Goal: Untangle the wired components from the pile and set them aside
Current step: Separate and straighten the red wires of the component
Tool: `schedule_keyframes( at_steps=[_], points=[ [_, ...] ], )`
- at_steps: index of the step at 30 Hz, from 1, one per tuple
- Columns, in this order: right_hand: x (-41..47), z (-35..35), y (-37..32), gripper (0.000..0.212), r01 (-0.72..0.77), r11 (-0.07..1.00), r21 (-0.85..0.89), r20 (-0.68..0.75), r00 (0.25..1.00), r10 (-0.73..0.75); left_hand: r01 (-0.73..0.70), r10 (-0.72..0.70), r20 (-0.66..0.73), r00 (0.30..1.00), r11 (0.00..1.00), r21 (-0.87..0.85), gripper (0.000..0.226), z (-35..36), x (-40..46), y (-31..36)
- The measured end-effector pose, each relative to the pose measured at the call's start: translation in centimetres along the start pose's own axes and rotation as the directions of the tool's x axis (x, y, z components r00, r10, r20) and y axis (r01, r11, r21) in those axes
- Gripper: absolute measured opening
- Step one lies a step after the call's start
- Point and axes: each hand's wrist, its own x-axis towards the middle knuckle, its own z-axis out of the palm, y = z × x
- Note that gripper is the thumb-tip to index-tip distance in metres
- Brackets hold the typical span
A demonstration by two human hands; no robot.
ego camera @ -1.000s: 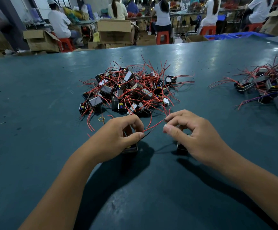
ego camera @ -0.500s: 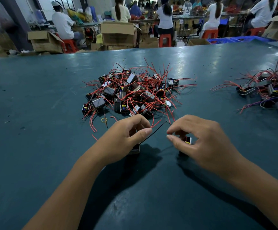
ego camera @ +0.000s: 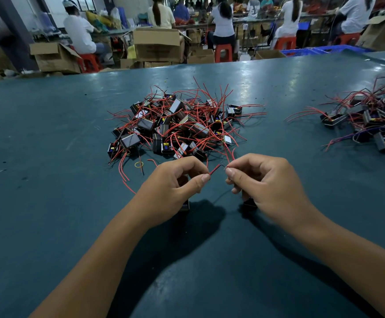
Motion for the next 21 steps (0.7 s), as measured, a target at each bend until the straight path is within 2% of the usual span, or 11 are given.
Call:
schedule_keyframes(
  at_steps=[12, 21],
  points=[
    [-0.1, 0.7, -0.1, 0.004, -0.011, 0.996, 0.089, -0.033, 0.999, 0.014, 0.016, -0.015, -0.028, 0.999, 0.999, 0.049, 0.010, 0.7, -0.1, 0.8],
    [-0.3, 1.0, -0.1, 0.011, -0.031, 0.985, 0.169, -0.048, 0.998, 0.039, 0.025, -0.024, -0.047, 0.999, 0.999, 0.025, 0.009, 1.2, -0.2, 0.9]
  ],
)
